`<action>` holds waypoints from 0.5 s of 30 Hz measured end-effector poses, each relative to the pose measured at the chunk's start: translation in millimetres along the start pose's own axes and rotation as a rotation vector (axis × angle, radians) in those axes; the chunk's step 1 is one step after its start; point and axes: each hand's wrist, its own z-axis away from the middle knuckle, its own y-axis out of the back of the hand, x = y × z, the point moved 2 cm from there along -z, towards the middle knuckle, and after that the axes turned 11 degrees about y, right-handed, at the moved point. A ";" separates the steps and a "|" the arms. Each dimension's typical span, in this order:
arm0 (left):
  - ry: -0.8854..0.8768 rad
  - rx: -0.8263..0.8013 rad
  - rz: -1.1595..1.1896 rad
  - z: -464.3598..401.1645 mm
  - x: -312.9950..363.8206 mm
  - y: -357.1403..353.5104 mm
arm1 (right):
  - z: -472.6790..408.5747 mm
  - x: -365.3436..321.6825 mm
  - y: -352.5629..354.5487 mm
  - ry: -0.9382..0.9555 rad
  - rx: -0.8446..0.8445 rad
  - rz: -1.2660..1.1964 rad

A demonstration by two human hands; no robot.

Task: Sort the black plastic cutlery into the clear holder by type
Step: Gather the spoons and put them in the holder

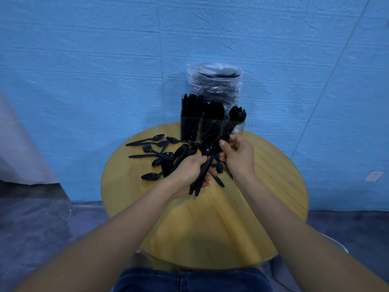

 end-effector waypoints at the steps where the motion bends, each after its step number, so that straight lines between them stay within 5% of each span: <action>1: 0.002 0.009 -0.012 0.0 -0.4 1.7 | 0.7 -0.9 -2.5 0.010 -0.005 0.011; 8: -0.054 0.035 -0.164 -4.1 -8.2 8.9 | 8.3 -4.0 -21.2 0.065 -0.089 0.027; 15: -0.134 0.021 -0.275 -3.0 -17.6 23.9 | 9.0 9.3 -37.9 0.138 -0.364 0.233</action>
